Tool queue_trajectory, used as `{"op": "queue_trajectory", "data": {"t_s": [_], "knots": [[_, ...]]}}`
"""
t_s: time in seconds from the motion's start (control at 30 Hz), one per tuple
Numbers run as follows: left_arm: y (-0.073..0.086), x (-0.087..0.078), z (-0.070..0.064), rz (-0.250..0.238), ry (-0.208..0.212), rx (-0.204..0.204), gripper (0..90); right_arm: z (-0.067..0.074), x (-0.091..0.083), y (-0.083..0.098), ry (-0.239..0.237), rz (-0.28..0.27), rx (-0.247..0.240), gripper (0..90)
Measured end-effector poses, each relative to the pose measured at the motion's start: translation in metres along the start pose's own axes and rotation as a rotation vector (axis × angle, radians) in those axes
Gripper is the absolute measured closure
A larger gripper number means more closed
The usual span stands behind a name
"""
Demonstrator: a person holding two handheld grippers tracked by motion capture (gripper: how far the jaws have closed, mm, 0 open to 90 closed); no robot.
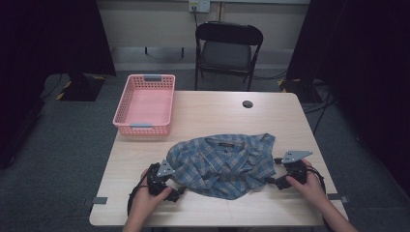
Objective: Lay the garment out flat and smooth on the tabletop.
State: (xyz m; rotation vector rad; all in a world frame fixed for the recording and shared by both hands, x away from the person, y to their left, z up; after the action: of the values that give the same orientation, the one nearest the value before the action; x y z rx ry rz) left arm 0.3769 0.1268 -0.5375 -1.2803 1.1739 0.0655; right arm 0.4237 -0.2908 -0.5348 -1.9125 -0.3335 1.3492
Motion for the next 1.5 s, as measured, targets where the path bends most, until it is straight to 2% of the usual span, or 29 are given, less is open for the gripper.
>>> {"op": "queue_trajectory", "data": {"t_s": [0.6,0.87,1.1,1.13,1.17,1.2,1.23,1.4,1.5], "knots": [[0.000,-0.001,-0.001,-0.005,-0.010,0.001,0.5,0.000,0.000,0.000,0.001,0.000,0.000,6.6],[0.000,-0.009,0.000,-0.010,-0.024,-0.002,7.7,0.000,0.000,0.000,0.001,0.001,0.001,6.6],[-0.010,-0.026,-0.002,-0.035,-0.009,-0.030,10.6,0.000,-0.001,0.001,-0.003,-0.002,-0.002,7.2],[-0.015,-0.030,-0.005,-0.050,0.006,-0.035,10.7,0.000,-0.001,0.001,-0.003,-0.003,-0.002,7.2],[-0.015,-0.030,-0.005,-0.050,0.006,-0.035,10.8,0.000,-0.001,0.001,-0.004,-0.003,-0.003,7.5],[-0.020,-0.031,-0.009,-0.060,0.036,-0.043,10.8,-0.001,-0.001,0.001,-0.004,-0.004,-0.004,8.1],[-0.022,-0.031,-0.010,-0.062,0.043,-0.039,10.9,-0.001,-0.002,0.001,-0.006,-0.007,-0.003,9.3],[-0.030,-0.029,-0.014,-0.062,0.054,-0.018,14.1,-0.002,-0.006,0.002,-0.010,-0.016,0.019,11.9],[-0.037,-0.028,-0.015,-0.067,0.065,-0.020,15.2,-0.003,-0.013,0.000,-0.012,-0.041,0.040,13.1]]}}
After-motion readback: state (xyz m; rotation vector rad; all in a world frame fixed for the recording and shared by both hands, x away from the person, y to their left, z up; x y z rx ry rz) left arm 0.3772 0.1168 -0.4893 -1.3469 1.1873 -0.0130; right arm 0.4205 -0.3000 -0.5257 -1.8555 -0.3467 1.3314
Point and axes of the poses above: each handheld gripper's, and its own axes: x roughly forward along the jaws, y roughly out of its underside, z roughly to its left, the point moved 5 cm from there along x, roughly forward along the jaws, and after that the axes turned 13 degrees about -x, right-handed, at the moved point
